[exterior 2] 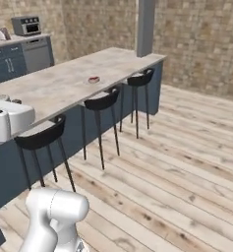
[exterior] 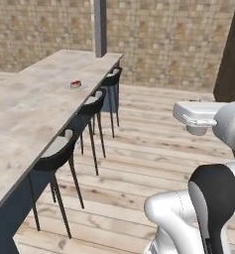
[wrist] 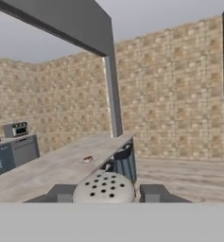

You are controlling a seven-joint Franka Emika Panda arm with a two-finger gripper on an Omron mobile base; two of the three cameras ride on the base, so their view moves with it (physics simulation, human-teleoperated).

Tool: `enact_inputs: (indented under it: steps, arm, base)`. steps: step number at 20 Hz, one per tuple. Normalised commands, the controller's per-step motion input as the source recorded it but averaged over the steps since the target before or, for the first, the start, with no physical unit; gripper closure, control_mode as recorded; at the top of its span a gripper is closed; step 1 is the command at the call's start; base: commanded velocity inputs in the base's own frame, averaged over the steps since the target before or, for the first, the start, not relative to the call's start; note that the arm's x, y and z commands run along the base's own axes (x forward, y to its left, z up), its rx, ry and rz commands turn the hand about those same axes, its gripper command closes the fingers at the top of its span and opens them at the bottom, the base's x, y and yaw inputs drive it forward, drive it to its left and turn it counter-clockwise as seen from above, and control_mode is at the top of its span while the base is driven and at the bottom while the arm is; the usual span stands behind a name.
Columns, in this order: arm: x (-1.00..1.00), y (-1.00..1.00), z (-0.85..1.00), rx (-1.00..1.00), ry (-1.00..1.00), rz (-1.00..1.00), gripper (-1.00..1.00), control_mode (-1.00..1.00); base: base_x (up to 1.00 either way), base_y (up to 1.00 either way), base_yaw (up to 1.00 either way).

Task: Retrieve the shaker from the cabinet and place it next the steak on a plate on the dining table.

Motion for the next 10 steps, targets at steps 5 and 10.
enact_inputs:
  steps: [5,10]
  arm:
    - [0.00,0.00,0.00,0.00,0.00,0.00,1.00,1.00]
    - [0.00,0.00,0.00,0.00,0.00,0.00,1.00,1.00]
  base:
    - [1.00,-0.78,0.52]
    - [0.92,-0.93,0.50]
